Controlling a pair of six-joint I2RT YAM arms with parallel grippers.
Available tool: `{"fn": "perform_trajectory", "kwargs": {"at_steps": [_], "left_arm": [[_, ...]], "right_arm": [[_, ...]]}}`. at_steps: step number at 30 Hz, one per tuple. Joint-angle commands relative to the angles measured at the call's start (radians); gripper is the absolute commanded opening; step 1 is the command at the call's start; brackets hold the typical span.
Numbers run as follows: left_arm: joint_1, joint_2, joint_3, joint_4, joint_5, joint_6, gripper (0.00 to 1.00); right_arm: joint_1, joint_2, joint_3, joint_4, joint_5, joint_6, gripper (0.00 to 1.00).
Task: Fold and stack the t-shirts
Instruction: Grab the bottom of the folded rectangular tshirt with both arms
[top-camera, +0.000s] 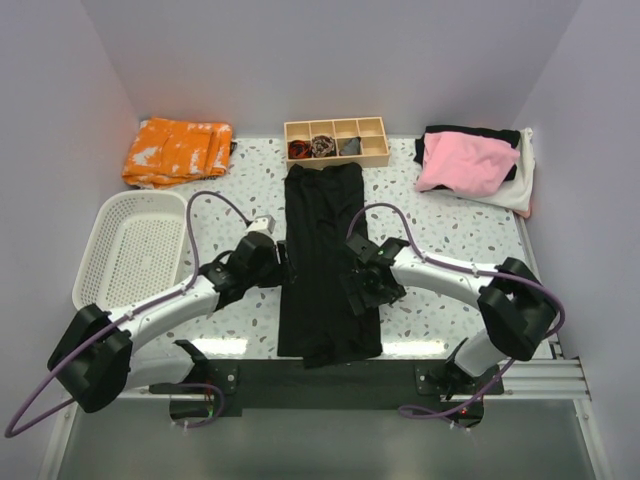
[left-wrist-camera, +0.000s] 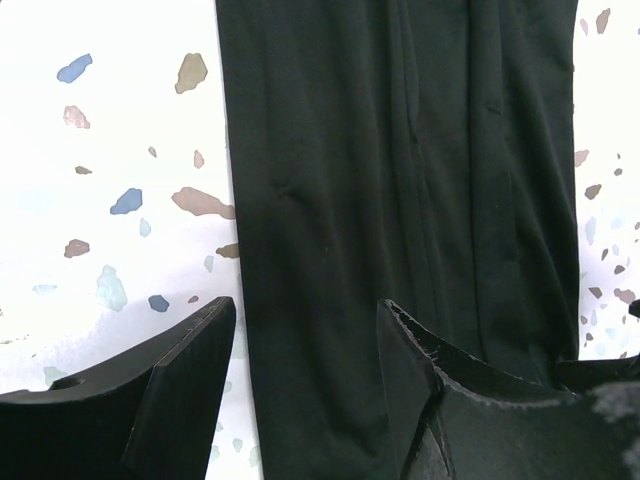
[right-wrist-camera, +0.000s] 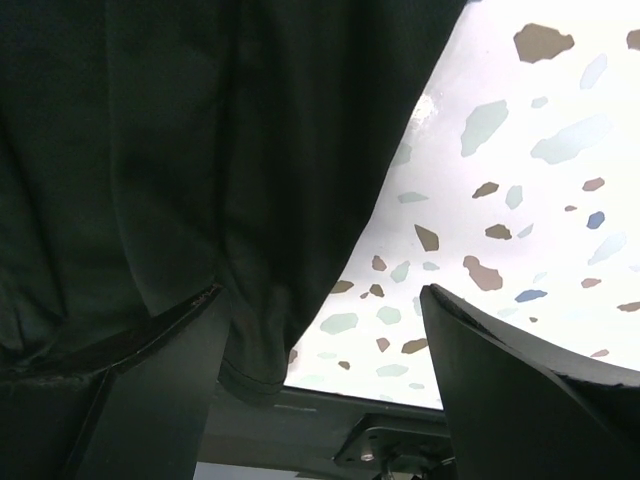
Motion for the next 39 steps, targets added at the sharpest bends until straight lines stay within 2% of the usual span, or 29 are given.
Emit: {"fn": "perform_trajectory", "kwargs": {"at_steps": [1,11,17,33,39], "left_arm": [[-0.006,0.019,0.014,0.014,-0.018,-0.001,0.63],[-0.006,0.056,0.02,0.016,-0.007,0.007,0.63],[-0.005,0.059,0.012,0.019,-0.009,0.0,0.63],[-0.006,0.083,-0.012,0.049,0.005,-0.016,0.63],[-0.006,0.082,-0.028,0.056,0.006,-0.03,0.63]], "right_arm": [[0.018,0.004,-0.01,-0.014,0.034,0.047,0.81],[0.088,0.06,0.027,-0.006,-0.003,0.056,0.82],[0.105,0.036,0.052,-0.006,-0.019,0.041,0.83],[0.137,0.071,0.003,0.104,-0.249,0.013,0.84],[0.14,0.09,0.012,0.071,-0.202,0.009,0.84]]}}
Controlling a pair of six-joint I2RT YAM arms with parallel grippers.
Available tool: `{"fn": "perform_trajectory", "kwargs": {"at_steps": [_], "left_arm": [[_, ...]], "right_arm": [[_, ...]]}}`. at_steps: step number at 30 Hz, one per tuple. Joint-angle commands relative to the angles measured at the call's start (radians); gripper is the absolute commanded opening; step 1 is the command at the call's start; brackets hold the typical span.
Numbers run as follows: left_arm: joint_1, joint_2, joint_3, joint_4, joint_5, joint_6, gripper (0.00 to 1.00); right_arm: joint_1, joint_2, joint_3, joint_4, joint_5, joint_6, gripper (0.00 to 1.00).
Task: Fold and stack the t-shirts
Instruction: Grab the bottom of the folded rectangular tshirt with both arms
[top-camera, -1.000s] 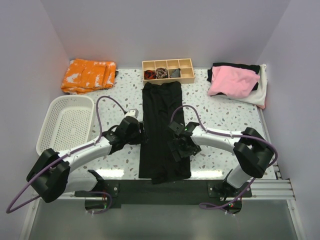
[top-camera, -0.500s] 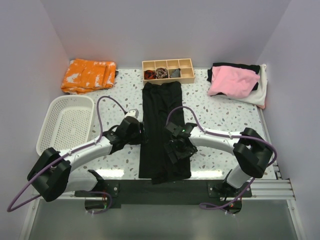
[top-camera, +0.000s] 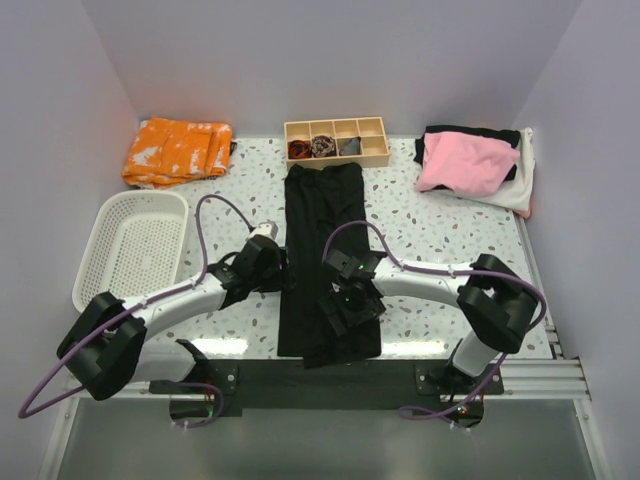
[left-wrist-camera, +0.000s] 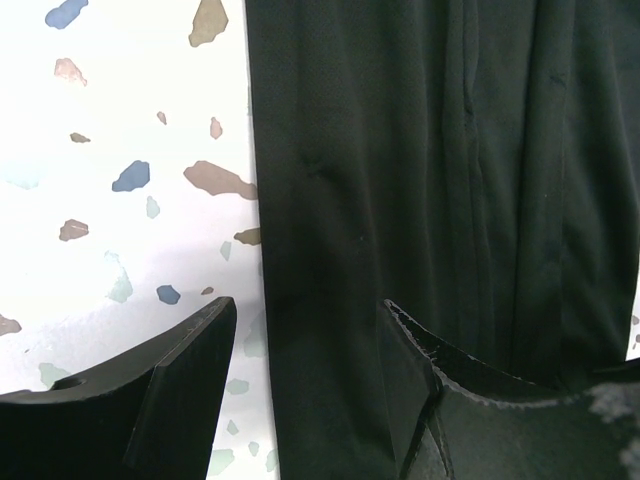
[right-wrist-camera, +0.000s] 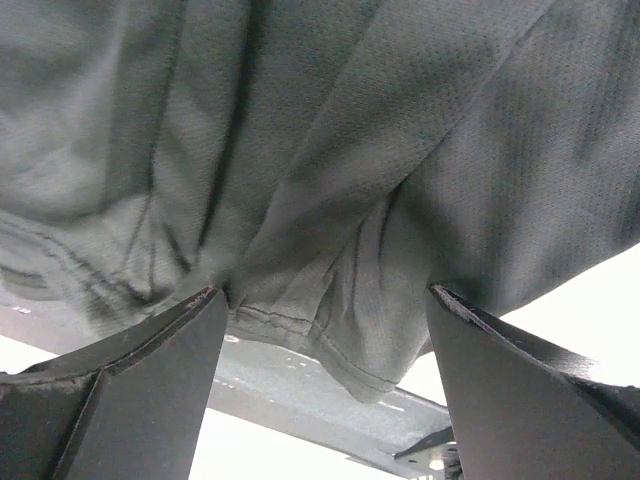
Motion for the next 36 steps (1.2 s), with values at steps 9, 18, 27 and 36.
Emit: {"fn": "perform_trajectory", "kwargs": {"at_steps": [9,18,27,36], "left_arm": [[-0.006,-0.049,0.001,-0.009,-0.041,-0.012,0.63],[-0.02,-0.171,-0.073,-0.106,0.041,-0.084,0.63],[-0.224,-0.318,-0.252,-0.109,0.097,-0.283,0.63],[-0.366,-0.498,-0.326,-0.216,0.151,-0.427,0.64]], "right_arm": [[-0.001,-0.302,0.134,-0.167,0.422,0.041,0.93],[-0.106,-0.475,-0.034,-0.193,0.397,0.176,0.97],[-0.121,-0.63,-0.274,-0.074,0.182,0.298,0.93],[-0.121,-0.683,-0.432,-0.024,0.073,0.339,0.93]]}}
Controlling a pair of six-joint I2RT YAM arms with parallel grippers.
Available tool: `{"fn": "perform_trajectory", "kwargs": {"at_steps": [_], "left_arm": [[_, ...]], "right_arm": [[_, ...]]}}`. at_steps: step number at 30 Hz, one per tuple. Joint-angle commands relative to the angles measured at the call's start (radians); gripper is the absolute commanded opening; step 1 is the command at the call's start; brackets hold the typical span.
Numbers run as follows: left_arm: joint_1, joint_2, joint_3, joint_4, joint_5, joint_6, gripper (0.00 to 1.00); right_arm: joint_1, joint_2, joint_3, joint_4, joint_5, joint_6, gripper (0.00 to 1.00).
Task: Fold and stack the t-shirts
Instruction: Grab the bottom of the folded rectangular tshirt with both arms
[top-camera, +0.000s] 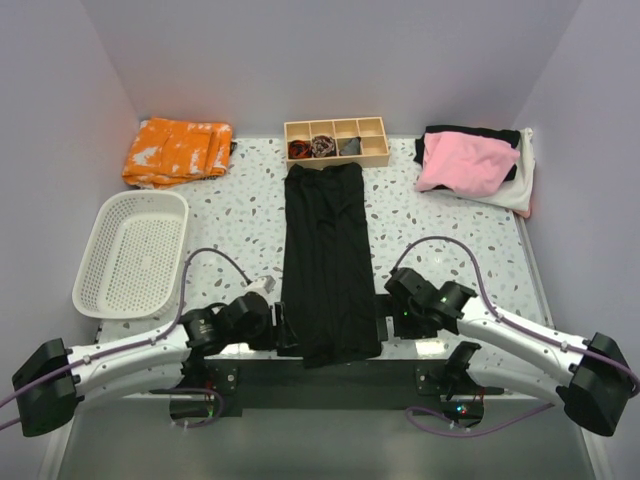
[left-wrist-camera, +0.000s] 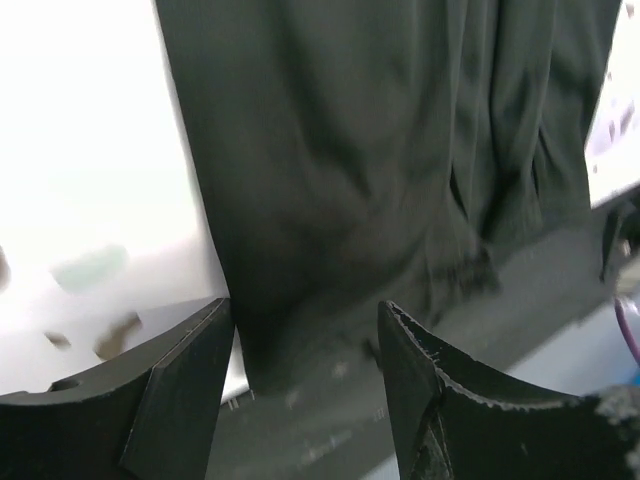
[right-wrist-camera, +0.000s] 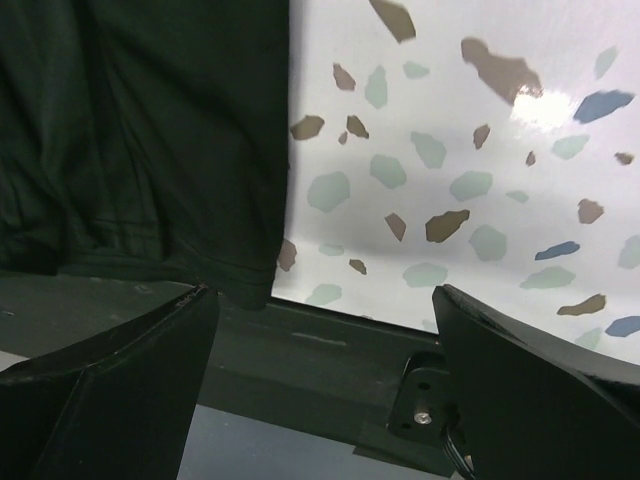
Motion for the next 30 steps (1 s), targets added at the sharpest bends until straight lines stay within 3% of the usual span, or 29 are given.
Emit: {"fn": "perform_trajectory", "kwargs": {"at_steps": [1,7,14,22,25,30], "left_arm": [[-0.075,-0.088,-0.044,-0.078,0.042,-0.115,0.64],[-0.14,-0.134,-0.091,-0.074,0.028,-0.185,0.64],[-0.178,0.021,-0.072,0.037,-0.039,-0.179,0.63],[-0.189,0.032,-0.068,0.008,-0.096,-0.202,0.57],[-0.189,-0.014,-0.073,-0.041,-0.118,-0.218,0.47],[-0.189,-0.062,-0.056,-0.127,-0.168,-0.224,0.15]], "right_arm": [[-0.001,-0.023,-0.05,0.073,-0.086,0.042,0.93],[-0.003,-0.012,-0.129,0.216,-0.129,0.05,0.92],[-0.003,0.062,-0.173,0.351,-0.171,0.055,0.84],[-0.003,0.106,-0.182,0.41,-0.208,0.041,0.55],[-0.003,0.106,-0.187,0.417,-0.217,0.039,0.35],[-0.004,0.108,-0.196,0.443,-0.232,0.039,0.1]]}}
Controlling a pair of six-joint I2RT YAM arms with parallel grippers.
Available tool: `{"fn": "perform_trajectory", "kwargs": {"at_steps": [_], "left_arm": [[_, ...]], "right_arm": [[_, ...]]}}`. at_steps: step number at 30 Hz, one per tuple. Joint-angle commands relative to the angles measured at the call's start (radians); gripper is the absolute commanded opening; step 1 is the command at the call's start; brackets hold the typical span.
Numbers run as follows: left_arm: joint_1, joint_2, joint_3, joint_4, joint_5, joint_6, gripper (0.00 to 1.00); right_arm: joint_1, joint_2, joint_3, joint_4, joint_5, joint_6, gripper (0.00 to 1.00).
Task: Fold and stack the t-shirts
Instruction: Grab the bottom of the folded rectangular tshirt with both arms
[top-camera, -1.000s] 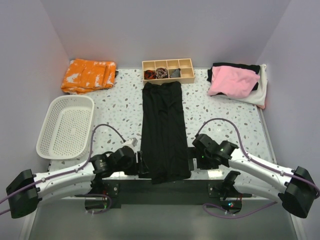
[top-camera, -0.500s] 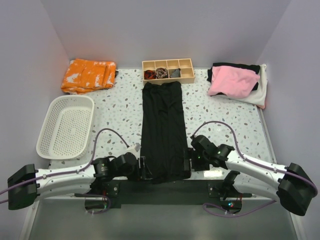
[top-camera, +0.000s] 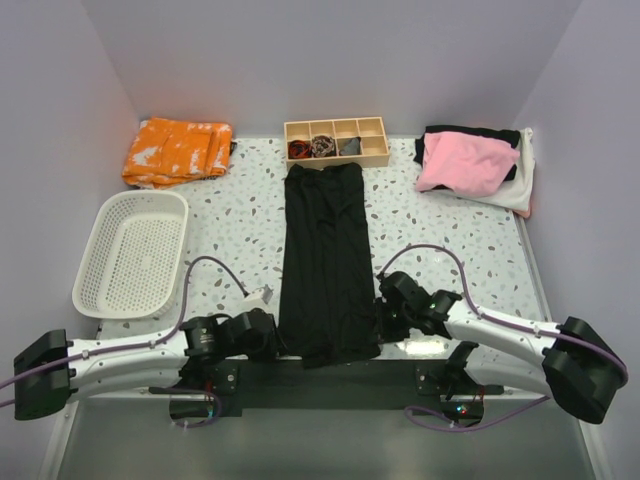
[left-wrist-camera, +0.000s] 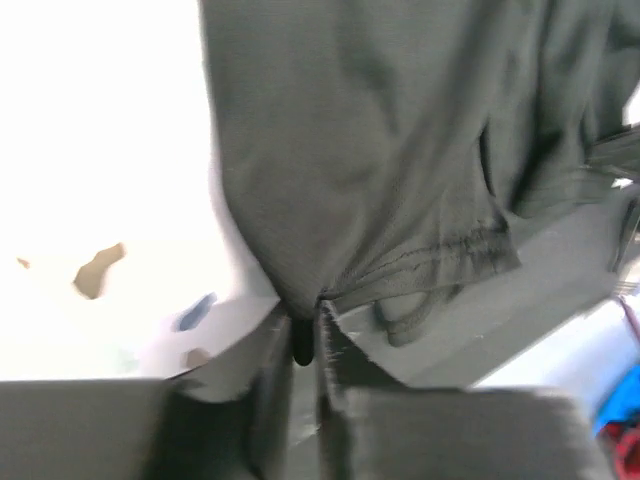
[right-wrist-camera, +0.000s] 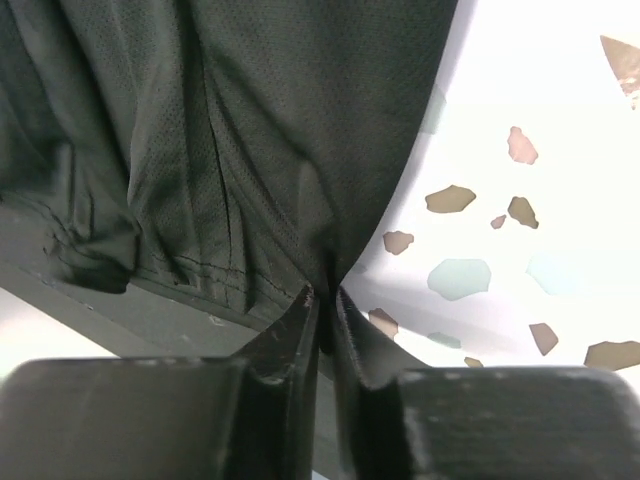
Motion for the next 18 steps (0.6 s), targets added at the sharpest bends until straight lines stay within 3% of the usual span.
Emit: {"fn": "perform_trajectory", "kwargs": {"at_steps": [1,4,18], "left_arm": [[-0.005,-0.018,0.004,-0.115,-0.085,-0.002,0.07],[-0.005,0.007,0.033,-0.118,-0.106,0.013,0.0],[-0.006,0.125,0.272,-0.136,-0.22,0.099,0.0]], "right_arm": [[0.001,0.004,-0.017,0.03,-0.024,-0.007,0.08],[0.001,-0.022,-0.007,0.019,-0.015,-0.014,0.0],[-0.001,-0.043,0.193,-0.11,0.094,-0.132,0.0]]}}
